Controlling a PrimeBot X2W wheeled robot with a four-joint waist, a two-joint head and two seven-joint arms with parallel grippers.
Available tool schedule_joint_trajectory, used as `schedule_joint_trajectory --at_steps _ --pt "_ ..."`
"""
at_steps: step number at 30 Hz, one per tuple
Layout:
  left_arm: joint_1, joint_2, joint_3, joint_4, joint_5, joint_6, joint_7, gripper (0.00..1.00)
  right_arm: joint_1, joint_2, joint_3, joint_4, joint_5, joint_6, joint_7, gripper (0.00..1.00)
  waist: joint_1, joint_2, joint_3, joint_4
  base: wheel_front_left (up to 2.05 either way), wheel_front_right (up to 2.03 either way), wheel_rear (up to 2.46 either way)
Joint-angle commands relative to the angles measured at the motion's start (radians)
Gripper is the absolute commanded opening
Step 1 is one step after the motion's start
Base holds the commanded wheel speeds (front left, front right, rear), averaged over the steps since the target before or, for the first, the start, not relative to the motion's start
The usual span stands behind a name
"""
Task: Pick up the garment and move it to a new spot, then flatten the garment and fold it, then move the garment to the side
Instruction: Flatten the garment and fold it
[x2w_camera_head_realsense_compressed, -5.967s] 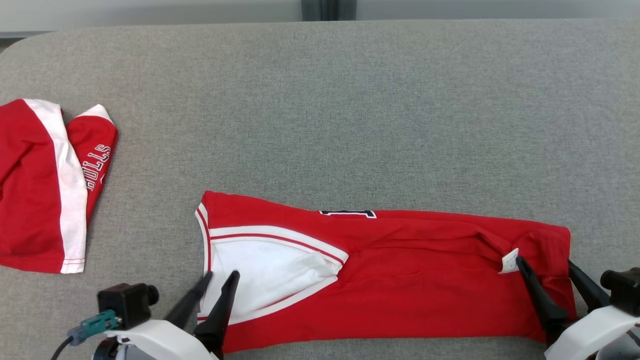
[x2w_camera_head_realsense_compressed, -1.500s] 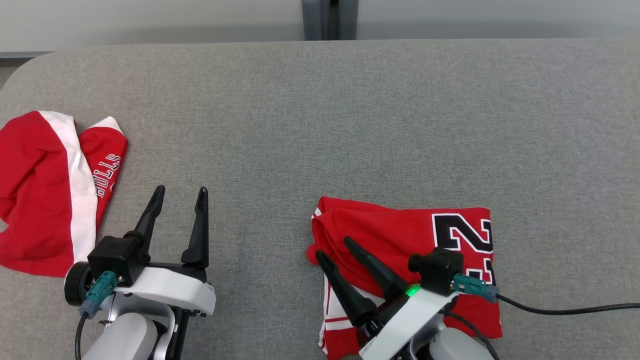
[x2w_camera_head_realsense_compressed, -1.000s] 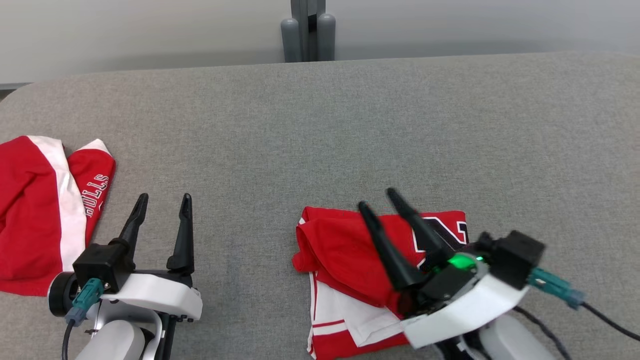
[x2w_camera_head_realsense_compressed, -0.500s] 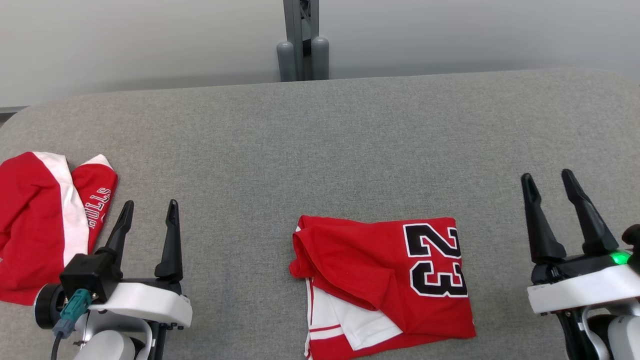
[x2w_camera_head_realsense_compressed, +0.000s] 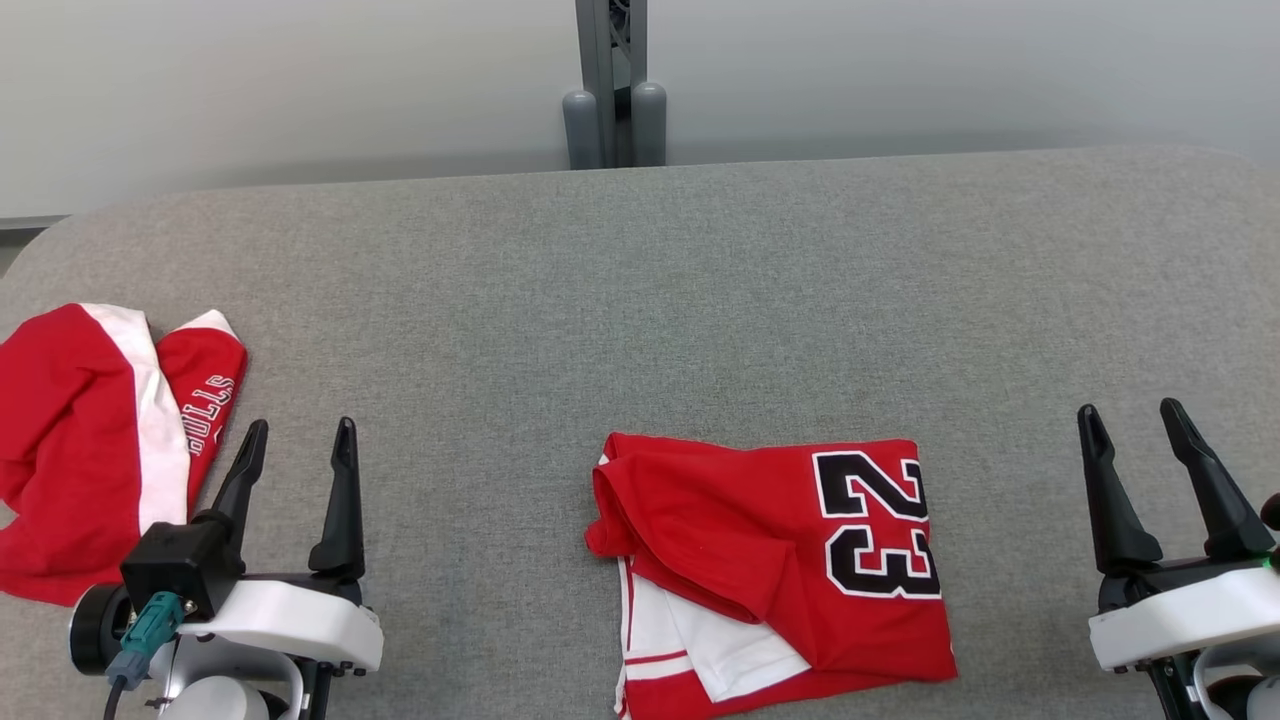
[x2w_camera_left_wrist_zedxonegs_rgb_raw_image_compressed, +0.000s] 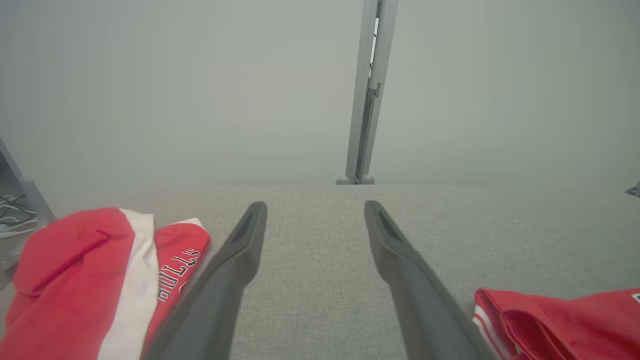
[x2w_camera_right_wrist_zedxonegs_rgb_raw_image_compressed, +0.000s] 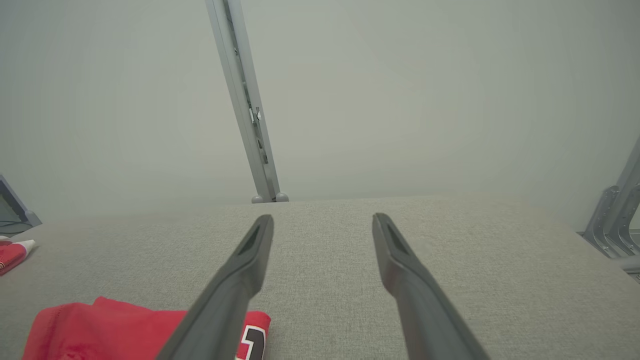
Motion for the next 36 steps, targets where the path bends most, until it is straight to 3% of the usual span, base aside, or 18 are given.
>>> schedule_joint_trajectory --at_steps 1,3,4,6,19,27,36 --pt "-0.006 0.006 -0.001 -0.002 0.0 0.002 0.003 1.0 0.005 -0.003 0.001 0.002 -0.002 0.0 0.003 1.0 0.0 0.0 0.0 0.003 0.0 0.0 0.0" --pt "-0.012 0.005 -0.004 -0.004 0.001 0.002 0.004 1.0 0.002 -0.001 0.002 0.005 -0.005 0.0 0.005 1.0 0.0 0.0 0.001 0.008 0.0 0.0 0.0" --pt "-0.014 0.004 -0.005 -0.004 0.001 0.001 0.004 1.0 -0.002 0.001 0.007 0.007 -0.006 0.0 0.006 0.7 0.0 0.0 0.003 0.011 0.0 0.0 0.0" --pt "-0.017 0.001 -0.008 -0.006 0.003 -0.001 0.004 1.0 -0.006 0.0 0.032 0.02 0.003 0.0 0.018 0.0 0.0 0.0 0.006 0.019 0.0 0.0 0.0" --pt "-0.04 0.0 -0.01 0.003 0.009 -0.006 0.0 1.0 -0.073 0.016 0.389 0.236 0.107 0.0 0.005 0.0 0.0 0.0 0.019 0.069 0.0 0.0 0.0" --pt "-0.036 -0.008 -0.012 0.005 0.007 -0.006 -0.001 1.0 -0.135 -0.009 0.502 0.405 0.191 0.0 -0.049 0.0 0.0 0.0 0.028 0.089 0.0 0.0 0.0" --pt "-0.046 -0.013 -0.01 0.012 0.007 -0.011 -0.004 1.0 -0.174 -0.032 0.686 0.415 0.322 0.0 -0.071 0.0 0.0 0.0 0.043 0.085 0.0 0.0 0.0"
